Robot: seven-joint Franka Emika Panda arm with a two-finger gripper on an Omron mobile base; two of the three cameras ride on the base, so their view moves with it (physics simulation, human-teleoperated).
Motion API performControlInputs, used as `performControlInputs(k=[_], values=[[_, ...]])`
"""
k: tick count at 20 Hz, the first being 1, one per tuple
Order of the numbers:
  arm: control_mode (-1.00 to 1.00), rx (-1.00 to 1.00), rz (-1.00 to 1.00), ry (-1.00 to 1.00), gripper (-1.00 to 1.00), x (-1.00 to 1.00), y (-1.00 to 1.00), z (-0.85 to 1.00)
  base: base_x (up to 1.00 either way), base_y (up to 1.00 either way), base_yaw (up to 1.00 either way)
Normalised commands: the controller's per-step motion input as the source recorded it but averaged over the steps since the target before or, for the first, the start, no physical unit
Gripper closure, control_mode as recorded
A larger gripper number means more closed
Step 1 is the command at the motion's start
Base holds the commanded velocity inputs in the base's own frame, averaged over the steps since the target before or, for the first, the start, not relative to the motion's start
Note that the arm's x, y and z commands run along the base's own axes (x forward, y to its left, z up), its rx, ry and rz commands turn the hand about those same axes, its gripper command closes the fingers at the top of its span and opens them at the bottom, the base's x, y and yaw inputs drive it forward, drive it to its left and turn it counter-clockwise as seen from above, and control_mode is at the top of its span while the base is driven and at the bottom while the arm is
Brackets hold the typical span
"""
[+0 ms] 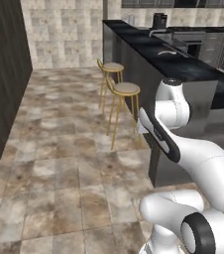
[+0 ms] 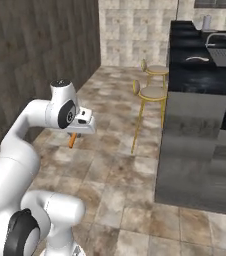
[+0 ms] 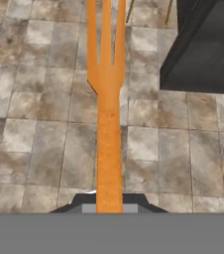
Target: Pick up the metallic utensils from the counter and place them in the open drawer. Make sure not to pick up any wooden utensils.
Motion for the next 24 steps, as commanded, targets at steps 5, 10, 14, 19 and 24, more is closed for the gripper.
performControlInputs(k=[5, 10, 14, 19, 24], values=[[1.00, 0.00, 0.00, 0.00, 1.00, 0.00, 0.00, 0.00, 0.00, -1.00, 0.00], [1.00, 0.00, 0.00, 0.00, 1.00, 0.00, 0.00, 0.00, 0.00, -1.00, 0.00], [1.00, 0.00, 0.00, 0.00, 1.00, 0.00, 0.00, 0.00, 0.00, -1.00, 0.00], [1.00, 0.00, 0.00, 0.00, 1.00, 0.00, 0.00, 0.00, 0.00, -1.00, 0.00], [1.00, 0.00, 0.00, 0.00, 1.00, 0.00, 0.00, 0.00, 0.00, -1.00, 0.00]])
